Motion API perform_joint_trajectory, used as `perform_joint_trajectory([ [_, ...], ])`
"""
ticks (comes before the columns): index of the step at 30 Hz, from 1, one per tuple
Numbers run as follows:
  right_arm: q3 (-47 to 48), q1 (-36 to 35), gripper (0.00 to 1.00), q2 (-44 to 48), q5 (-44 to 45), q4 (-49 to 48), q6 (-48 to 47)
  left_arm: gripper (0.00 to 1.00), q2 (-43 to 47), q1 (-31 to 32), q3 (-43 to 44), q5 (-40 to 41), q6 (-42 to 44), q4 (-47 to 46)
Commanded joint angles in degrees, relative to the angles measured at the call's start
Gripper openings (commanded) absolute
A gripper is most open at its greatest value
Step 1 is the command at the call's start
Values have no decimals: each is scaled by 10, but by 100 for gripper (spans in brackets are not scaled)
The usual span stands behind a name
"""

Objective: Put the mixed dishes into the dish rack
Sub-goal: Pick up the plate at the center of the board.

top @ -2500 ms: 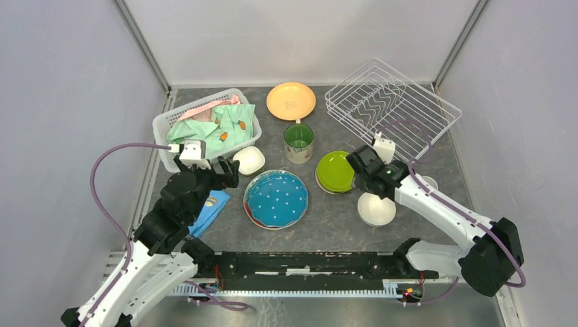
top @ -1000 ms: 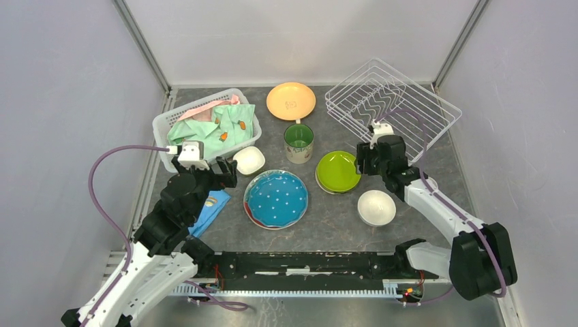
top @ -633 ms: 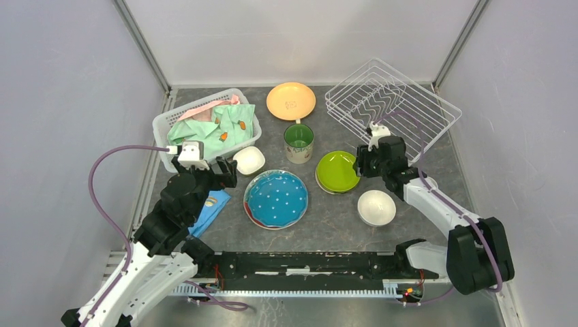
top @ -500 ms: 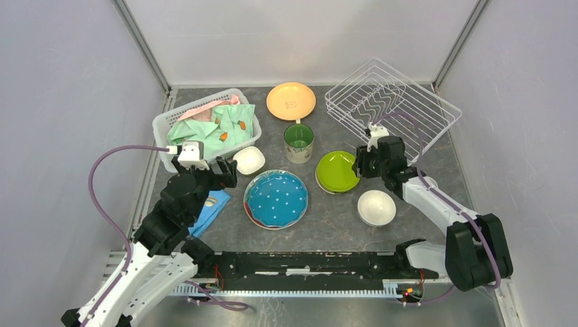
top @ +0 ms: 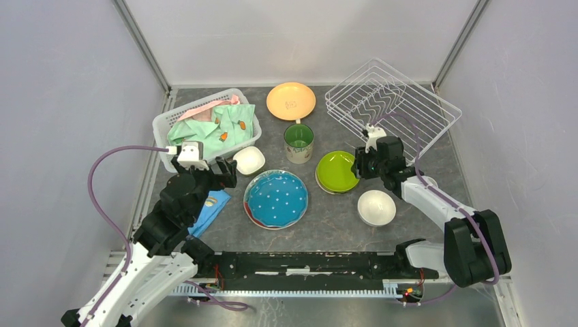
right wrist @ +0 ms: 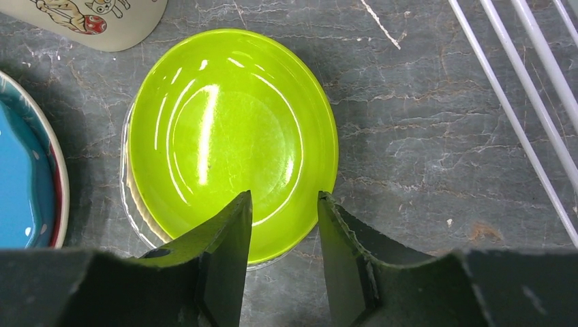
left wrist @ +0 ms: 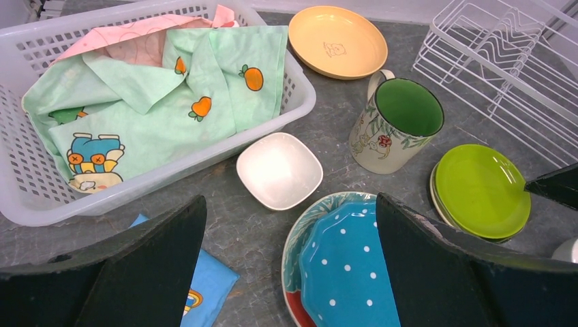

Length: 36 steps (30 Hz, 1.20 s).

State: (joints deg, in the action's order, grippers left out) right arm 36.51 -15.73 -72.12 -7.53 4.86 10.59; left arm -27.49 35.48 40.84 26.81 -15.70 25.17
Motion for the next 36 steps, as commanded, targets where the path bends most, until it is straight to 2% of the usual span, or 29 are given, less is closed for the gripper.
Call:
perform_joint_trajectory([
  [1, -14, 2, 47, 14, -1, -34, 4, 100, -1, 2, 0, -3, 33, -17],
  [11, -3, 2, 48, 1, -4, -16, 8, 100, 1, 2, 0, -2, 32, -15],
  [19, -14, 2, 58, 19, -48, -44, 8, 100, -9, 2, 4, -9, 34, -13],
  [24, -2, 3, 52, 2, -40, -34, -5, 100, 19, 2, -4, 3, 33, -19],
  [29, -4, 3, 52, -9, -49, -45, -3, 100, 26, 2, -4, 12, 33, -20],
  [32, -7, 3, 51, -16, -29, -58, -4, 100, 23, 2, -5, 3, 34, -20],
  [36, 13, 3, 50, -23, 29, -18, -28, 100, 23, 2, -4, 2, 34, -20],
])
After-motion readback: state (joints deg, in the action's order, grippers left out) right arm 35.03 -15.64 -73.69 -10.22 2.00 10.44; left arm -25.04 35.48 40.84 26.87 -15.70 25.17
